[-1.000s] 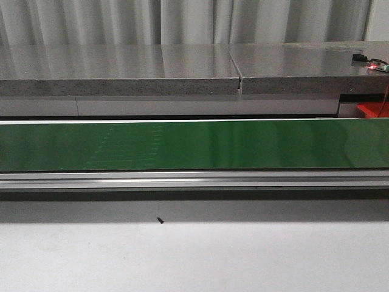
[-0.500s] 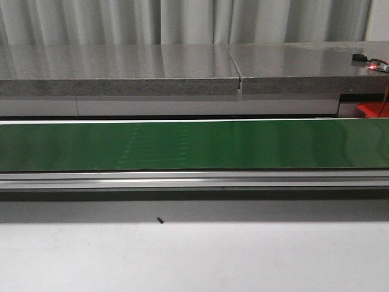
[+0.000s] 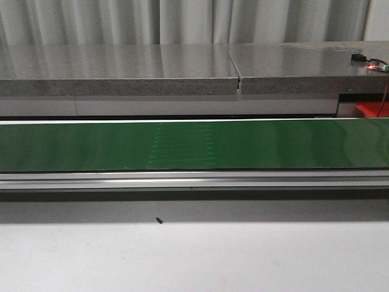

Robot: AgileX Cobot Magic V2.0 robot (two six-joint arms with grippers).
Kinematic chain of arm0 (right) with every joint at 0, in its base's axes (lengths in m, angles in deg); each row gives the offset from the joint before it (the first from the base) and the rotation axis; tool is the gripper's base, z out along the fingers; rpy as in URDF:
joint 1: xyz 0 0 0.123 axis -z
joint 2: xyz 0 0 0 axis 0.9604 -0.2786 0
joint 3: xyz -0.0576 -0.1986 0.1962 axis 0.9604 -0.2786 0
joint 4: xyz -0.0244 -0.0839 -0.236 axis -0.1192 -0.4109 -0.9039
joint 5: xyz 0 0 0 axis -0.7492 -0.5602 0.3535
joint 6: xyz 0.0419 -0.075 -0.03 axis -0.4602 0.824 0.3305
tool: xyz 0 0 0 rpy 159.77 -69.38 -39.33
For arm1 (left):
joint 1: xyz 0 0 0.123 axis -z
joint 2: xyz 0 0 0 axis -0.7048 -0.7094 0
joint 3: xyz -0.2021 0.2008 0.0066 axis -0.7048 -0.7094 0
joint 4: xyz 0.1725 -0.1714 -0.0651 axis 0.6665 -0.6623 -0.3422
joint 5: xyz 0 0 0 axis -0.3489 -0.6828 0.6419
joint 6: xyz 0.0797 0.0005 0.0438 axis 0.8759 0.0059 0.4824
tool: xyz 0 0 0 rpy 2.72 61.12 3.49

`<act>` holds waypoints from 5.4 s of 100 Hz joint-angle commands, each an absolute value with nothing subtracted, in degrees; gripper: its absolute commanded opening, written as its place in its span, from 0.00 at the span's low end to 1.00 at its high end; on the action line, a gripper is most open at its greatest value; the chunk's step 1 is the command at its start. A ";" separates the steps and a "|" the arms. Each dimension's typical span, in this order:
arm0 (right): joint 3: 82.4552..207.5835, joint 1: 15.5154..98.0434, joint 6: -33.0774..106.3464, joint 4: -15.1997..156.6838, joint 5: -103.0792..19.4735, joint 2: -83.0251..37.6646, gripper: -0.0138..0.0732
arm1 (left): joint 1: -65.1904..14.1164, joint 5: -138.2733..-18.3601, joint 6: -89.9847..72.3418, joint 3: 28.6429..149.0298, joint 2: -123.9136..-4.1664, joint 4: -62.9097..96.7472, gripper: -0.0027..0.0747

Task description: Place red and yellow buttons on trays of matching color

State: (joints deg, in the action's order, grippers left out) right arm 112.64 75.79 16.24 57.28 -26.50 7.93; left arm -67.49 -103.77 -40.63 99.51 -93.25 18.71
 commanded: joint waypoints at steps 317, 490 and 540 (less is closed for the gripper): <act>114.10 76.13 16.64 57.13 -31.07 7.71 0.08 | -61.75 -111.40 -27.38 102.73 -87.79 16.83 0.56; 116.00 76.13 16.64 57.70 -31.44 7.21 0.08 | -44.74 -107.59 -31.70 72.43 -36.75 20.72 0.01; 134.97 69.29 16.78 58.52 -18.10 -14.13 0.27 | -44.74 -107.87 -31.70 72.43 -36.75 20.29 0.01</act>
